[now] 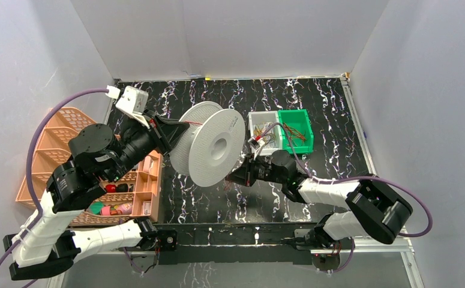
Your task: Wrap the cables
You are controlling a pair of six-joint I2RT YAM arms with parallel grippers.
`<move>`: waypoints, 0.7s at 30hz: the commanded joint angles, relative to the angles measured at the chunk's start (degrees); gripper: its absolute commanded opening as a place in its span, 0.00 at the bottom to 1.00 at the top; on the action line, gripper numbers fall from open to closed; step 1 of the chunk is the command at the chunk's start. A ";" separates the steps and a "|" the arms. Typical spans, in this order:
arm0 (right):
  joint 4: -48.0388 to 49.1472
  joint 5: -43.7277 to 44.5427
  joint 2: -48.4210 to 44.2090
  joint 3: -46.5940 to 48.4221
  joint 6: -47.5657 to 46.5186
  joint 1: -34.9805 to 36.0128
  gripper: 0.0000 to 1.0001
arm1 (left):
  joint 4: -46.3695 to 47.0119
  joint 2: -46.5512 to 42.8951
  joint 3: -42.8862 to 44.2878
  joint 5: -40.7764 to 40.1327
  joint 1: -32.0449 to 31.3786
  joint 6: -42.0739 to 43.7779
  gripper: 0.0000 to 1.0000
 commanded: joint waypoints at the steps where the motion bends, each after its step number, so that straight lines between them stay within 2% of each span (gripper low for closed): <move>1: -5.25 4.17 -4.54 -2.91 -2.95 0.69 0.26 | 7.60 -2.45 2.04 -4.32 -0.22 -0.24 0.00; 2: -8.54 5.67 -6.50 -3.78 -3.48 0.80 0.41 | 7.85 -2.86 2.24 -4.91 -0.20 -0.09 0.00; 5: -13.28 8.49 -9.69 -5.16 -4.56 0.84 0.50 | 8.12 -2.98 2.58 -5.15 -0.20 0.09 0.00; 10: -23.48 14.13 -14.58 -6.14 -5.98 0.96 0.56 | 8.56 -2.69 2.66 -4.99 -0.23 0.11 0.00; 21: -48.36 34.24 -19.85 3.82 -5.61 1.10 0.61 | 8.76 -2.25 3.88 -5.46 -0.21 0.54 0.00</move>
